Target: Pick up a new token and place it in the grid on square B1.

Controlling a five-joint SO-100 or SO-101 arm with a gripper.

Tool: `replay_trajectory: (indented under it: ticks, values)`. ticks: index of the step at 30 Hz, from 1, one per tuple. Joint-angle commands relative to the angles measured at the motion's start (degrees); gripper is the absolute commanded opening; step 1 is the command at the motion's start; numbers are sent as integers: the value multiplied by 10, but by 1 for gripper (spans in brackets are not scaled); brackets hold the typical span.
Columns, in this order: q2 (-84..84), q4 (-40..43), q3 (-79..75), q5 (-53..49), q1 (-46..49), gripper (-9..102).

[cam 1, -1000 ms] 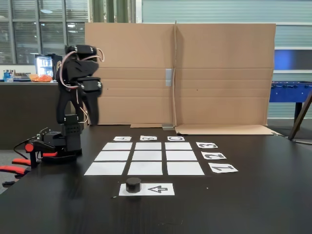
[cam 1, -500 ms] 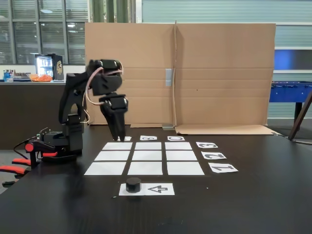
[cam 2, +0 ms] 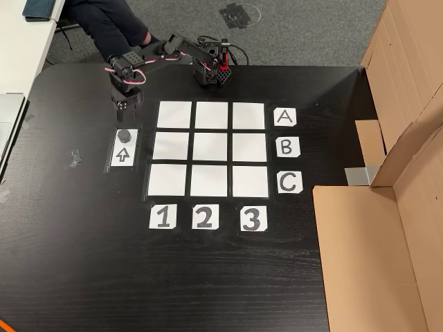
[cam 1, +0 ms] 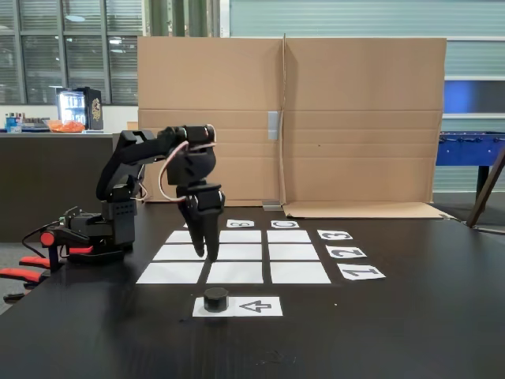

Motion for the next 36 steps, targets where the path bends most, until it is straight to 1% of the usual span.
replay_trajectory:
  ticks: [1,10,36]
  values:
    - [-4,2,-27,1,-5,21]
    - [-45,1,-72,-3,2,26]
    - [-165,2,-202,4,13,26]
